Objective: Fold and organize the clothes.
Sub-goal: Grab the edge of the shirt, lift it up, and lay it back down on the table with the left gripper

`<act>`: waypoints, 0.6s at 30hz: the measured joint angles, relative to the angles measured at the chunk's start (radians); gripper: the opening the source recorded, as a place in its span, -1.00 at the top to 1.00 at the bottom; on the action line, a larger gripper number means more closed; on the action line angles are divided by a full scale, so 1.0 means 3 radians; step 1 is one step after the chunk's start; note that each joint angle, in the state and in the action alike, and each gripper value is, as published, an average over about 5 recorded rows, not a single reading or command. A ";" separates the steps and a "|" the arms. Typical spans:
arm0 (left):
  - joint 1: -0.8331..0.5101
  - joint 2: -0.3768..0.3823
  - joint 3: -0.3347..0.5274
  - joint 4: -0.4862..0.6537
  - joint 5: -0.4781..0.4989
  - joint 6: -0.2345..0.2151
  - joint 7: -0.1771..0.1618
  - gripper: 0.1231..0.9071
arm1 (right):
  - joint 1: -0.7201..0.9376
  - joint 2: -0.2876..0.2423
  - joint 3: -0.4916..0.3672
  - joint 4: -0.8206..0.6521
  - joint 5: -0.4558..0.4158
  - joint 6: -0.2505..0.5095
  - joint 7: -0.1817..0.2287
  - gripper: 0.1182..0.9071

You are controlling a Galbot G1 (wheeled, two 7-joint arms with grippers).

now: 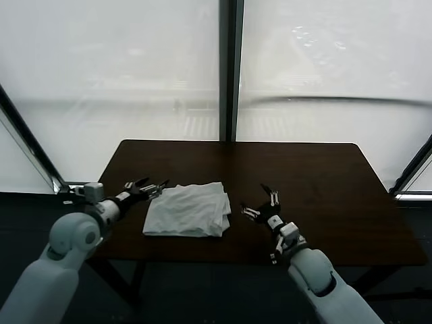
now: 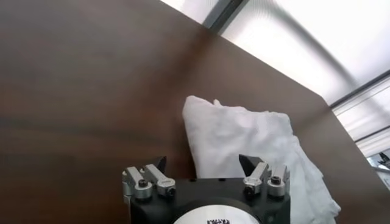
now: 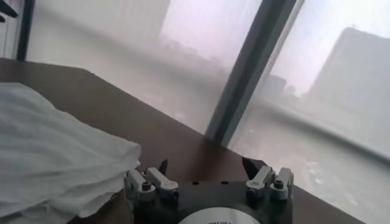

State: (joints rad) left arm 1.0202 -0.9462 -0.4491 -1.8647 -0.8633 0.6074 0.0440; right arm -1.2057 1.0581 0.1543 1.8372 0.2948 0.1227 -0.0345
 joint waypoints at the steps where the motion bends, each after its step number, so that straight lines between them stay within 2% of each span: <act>1: 0.0001 -0.0004 -0.0001 0.0003 0.0005 -0.0003 0.0002 -1.00 | -0.0069 0.0012 0.0030 -0.0018 0.0037 0.0201 -0.0012 -1.00; 6: 0.0006 0.0007 0.0002 0.0044 -0.0069 0.0022 0.0004 -1.00 | -0.0434 0.0066 0.0209 -0.0130 0.0095 0.1332 -0.0052 -1.00; 9: -0.0028 0.0077 0.0046 0.0119 -0.0287 0.0142 -0.0040 -1.00 | -0.0679 0.0093 0.0338 -0.0148 0.0044 0.1811 -0.0057 -1.00; 14: -0.0160 0.0262 0.0181 0.0349 -0.0814 0.0404 -0.0156 -1.00 | -0.1058 0.0147 0.0558 -0.0117 -0.0009 0.2233 -0.0065 -1.00; 18: -0.0268 0.0415 0.0292 0.0571 -0.1133 0.0429 -0.0105 -1.00 | -0.1257 0.0183 0.0667 -0.0079 -0.0036 0.2337 -0.0074 -1.00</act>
State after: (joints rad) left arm 0.9399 -0.8218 -0.3614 -1.6935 -1.2034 0.7362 0.0124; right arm -1.5827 1.1129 0.3543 1.8136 0.2840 0.8240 -0.0566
